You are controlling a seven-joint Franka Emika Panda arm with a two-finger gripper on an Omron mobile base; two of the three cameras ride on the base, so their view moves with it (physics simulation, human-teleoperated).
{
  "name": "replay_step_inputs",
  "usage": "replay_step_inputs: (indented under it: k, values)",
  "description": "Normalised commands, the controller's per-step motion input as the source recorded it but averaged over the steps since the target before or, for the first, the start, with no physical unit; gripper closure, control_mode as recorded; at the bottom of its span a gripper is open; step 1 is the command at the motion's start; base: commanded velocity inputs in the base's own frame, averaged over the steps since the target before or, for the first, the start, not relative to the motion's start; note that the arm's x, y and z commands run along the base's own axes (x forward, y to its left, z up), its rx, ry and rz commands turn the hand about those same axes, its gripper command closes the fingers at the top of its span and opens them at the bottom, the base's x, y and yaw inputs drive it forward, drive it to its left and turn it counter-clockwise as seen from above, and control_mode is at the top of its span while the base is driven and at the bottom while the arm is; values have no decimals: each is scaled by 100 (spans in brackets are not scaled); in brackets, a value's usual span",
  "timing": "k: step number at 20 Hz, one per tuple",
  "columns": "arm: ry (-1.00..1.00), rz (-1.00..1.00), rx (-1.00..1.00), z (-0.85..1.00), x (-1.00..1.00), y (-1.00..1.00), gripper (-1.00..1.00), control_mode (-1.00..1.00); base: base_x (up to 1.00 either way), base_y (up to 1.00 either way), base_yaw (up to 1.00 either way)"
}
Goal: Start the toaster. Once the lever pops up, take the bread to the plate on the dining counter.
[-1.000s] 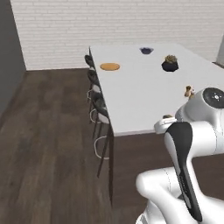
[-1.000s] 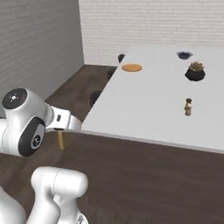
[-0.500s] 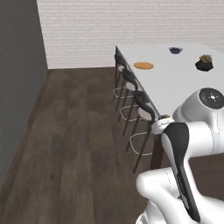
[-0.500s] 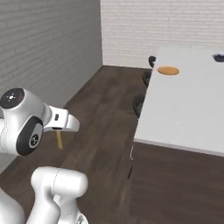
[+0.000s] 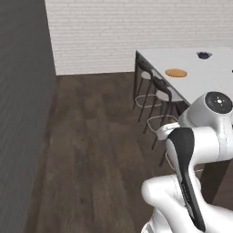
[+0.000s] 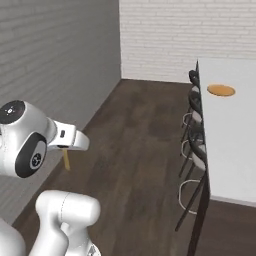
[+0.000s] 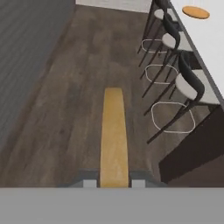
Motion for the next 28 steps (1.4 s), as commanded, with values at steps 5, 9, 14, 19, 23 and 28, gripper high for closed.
replay_step_inputs:
  k: [5,9,14,19,23,28]
  values:
    - [0,0,0,0,0,0,100,100,100,48,-30]
    - [0,0,0,0,0,0,100,100,100,49,-42]
    - [0,0,0,0,0,0,100,100,100,64,-46]
    - [0,0,0,0,0,0,100,100,100,72,-47]
    - [0,0,0,0,0,0,100,100,100,84,-52]
    - [0,0,0,0,0,0,100,100,95,83,-57]
